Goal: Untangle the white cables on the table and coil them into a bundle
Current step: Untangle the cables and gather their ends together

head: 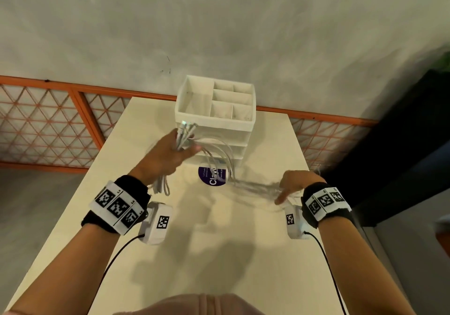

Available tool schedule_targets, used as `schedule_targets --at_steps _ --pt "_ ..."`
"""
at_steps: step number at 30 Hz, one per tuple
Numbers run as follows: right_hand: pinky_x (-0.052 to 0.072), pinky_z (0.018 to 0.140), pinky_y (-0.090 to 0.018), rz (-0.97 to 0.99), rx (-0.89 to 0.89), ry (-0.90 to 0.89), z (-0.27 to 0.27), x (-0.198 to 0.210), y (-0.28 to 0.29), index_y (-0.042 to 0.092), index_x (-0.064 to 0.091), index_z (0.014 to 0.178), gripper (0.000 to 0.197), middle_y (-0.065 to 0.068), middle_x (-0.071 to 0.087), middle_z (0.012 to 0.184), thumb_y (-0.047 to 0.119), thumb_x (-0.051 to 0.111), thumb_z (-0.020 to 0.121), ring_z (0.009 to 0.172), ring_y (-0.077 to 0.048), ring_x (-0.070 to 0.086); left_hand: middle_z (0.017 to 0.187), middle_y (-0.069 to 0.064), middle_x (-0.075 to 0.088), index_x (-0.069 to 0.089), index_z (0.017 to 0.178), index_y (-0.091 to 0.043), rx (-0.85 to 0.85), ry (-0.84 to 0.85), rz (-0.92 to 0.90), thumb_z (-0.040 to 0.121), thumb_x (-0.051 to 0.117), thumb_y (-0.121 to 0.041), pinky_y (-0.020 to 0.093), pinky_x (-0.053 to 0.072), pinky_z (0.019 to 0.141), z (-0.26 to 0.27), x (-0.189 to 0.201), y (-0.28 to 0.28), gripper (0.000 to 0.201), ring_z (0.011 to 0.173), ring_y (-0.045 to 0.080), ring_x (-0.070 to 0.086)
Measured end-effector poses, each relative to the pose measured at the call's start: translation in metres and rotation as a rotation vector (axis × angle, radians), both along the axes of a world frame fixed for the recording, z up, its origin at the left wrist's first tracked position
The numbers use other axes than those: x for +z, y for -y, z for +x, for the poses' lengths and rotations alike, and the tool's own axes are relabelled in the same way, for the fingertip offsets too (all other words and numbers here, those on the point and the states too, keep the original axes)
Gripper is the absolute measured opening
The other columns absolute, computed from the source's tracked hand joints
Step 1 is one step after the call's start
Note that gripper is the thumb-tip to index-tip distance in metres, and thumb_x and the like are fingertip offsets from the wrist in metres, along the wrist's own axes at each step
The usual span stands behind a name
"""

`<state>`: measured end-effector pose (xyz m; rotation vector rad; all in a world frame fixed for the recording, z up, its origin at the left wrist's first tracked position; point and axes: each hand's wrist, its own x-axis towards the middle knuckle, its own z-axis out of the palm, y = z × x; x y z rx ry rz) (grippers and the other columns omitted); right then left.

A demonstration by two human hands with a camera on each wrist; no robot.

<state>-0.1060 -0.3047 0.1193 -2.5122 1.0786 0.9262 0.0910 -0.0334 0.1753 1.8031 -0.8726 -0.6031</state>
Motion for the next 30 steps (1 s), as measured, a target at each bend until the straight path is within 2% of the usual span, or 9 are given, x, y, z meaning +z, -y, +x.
schedule_targets --at_steps 2,5,8,14,18,22,24,27,30 --pt "0.047 0.084 -0.035 -0.007 0.051 -0.028 0.009 0.009 -0.007 0.014 0.061 0.096 0.054 -0.005 0.064 0.105 0.052 0.080 0.063 0.095 -0.024 0.059 0.048 -0.013 0.035 0.052 0.109 -0.026 -0.072 -0.160 -0.048 0.088 0.062 -0.032 0.019 0.023 0.037 -0.008 -0.001 -0.001 0.024 0.040 0.005 0.024" --pt "0.036 0.104 -0.031 0.108 0.086 0.419 0.030 0.040 -0.033 0.017 0.049 0.132 0.073 -0.004 0.049 0.139 0.044 0.078 0.071 0.127 -0.021 0.047 0.053 -0.009 0.016 0.038 0.071 -0.020 -0.044 -0.310 -0.231 0.092 0.054 -0.034 0.016 0.019 0.037 -0.019 0.003 0.004 0.031 0.040 0.006 0.015" --pt "0.034 0.107 -0.025 0.454 0.199 0.814 0.056 0.073 -0.085 0.029 0.063 0.118 0.051 0.009 0.057 0.127 0.043 0.078 0.071 0.122 -0.006 0.049 0.056 -0.005 0.008 0.018 0.063 -0.025 0.010 -0.401 -0.348 0.094 0.045 -0.041 0.016 0.019 0.035 -0.027 0.010 0.015 0.044 0.041 0.005 0.011" --pt "0.047 0.101 -0.031 0.886 0.330 0.687 0.082 0.060 -0.139 0.017 0.070 0.097 0.010 -0.001 0.071 0.100 0.017 0.064 0.089 0.103 -0.016 0.066 0.045 -0.013 0.018 0.024 0.057 -0.023 0.118 -0.568 -0.572 0.099 0.037 -0.038 0.015 0.020 0.035 -0.024 0.021 0.024 0.047 0.039 0.003 0.015" --pt "0.044 0.067 -0.019 0.741 0.206 0.778 0.078 0.075 -0.134 0.014 0.057 0.077 0.036 0.004 0.052 0.063 0.038 0.041 0.099 0.061 -0.008 0.051 0.042 -0.009 0.028 0.033 0.062 -0.019 0.347 -0.820 -0.661 0.100 0.040 -0.026 0.020 0.041 0.044 -0.005 0.005 0.016 0.040 0.039 0.007 0.031" --pt "0.033 0.053 -0.011 0.413 0.184 0.959 0.084 0.091 -0.140 0.010 0.048 0.059 0.060 0.005 0.038 0.048 0.051 0.030 0.098 0.038 -0.003 0.037 0.051 -0.004 0.060 0.054 0.072 -0.013 0.469 -0.828 -0.460 0.097 0.045 -0.019 0.020 0.052 0.059 -0.013 -0.022 0.019 0.028 0.059 0.011 0.059" --pt "0.043 0.062 -0.014 0.395 0.171 1.001 0.088 0.090 -0.142 0.009 0.039 0.054 0.055 0.001 0.032 0.049 0.041 0.040 0.099 0.033 0.001 0.042 0.070 0.004 0.057 0.057 0.079 -0.014 0.433 -0.844 -0.317 0.096 0.047 -0.019 0.020 0.047 0.063 -0.017 -0.035 0.019 0.021 0.067 0.016 0.053" --pt "0.053 0.092 -0.044 0.466 0.116 0.984 0.089 0.085 -0.136 0.017 0.023 0.050 0.055 0.008 0.021 0.046 0.031 0.048 0.097 0.033 0.001 0.041 0.104 0.014 0.051 0.056 0.099 -0.010 0.385 -0.697 -0.088 0.085 0.063 -0.031 0.027 0.040 0.074 -0.023 -0.042 0.017 0.026 0.082 0.017 0.048" --pt "0.052 0.077 -0.042 0.429 0.139 0.889 0.089 0.087 -0.132 0.021 0.031 0.040 0.060 0.011 0.030 0.029 0.035 0.052 0.094 0.035 0.000 0.044 0.123 -0.003 0.055 0.055 0.111 -0.020 0.261 -0.368 -0.088 0.094 0.052 -0.038 0.018 0.036 0.089 -0.031 -0.032 0.016 0.025 0.110 0.008 0.048"
